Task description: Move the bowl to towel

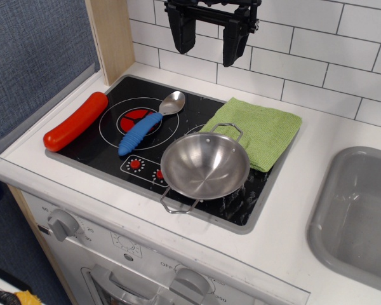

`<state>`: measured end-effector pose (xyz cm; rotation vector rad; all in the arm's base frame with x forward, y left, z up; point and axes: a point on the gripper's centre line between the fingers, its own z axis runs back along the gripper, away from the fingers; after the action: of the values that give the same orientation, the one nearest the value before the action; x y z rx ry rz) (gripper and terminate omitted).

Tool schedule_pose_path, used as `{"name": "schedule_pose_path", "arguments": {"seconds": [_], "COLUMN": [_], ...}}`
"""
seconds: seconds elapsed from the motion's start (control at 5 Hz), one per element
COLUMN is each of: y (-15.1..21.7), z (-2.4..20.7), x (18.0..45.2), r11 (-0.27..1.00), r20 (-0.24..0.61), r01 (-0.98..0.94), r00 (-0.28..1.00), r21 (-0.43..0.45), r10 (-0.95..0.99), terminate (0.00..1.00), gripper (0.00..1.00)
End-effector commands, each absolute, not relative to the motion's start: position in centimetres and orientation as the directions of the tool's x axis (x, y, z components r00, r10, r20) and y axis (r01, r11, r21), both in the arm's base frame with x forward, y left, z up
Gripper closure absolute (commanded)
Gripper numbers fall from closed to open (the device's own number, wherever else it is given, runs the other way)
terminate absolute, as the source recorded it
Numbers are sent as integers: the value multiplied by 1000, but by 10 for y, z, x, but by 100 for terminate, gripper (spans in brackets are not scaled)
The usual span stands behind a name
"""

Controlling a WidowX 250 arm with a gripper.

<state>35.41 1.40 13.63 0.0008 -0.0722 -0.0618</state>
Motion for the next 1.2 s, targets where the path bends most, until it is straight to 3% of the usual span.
{"name": "schedule_pose_path", "arguments": {"seconds": [0.0, 0.4, 0.6, 1.0], "y": [14, -19, -42, -70], "z": [136, 132, 102, 51], "x": [354, 311, 291, 290], "r11": [998, 997, 996, 1000], "r20": [72, 101, 84, 69], "r01": [62, 72, 47, 19], "r00": [995, 992, 996, 997], "r21": [3, -33, -70, 24], "r10": [-62, -69, -41, -20], "terminate": [0, 0, 0, 0], "gripper": [0, 0, 0, 0]}}
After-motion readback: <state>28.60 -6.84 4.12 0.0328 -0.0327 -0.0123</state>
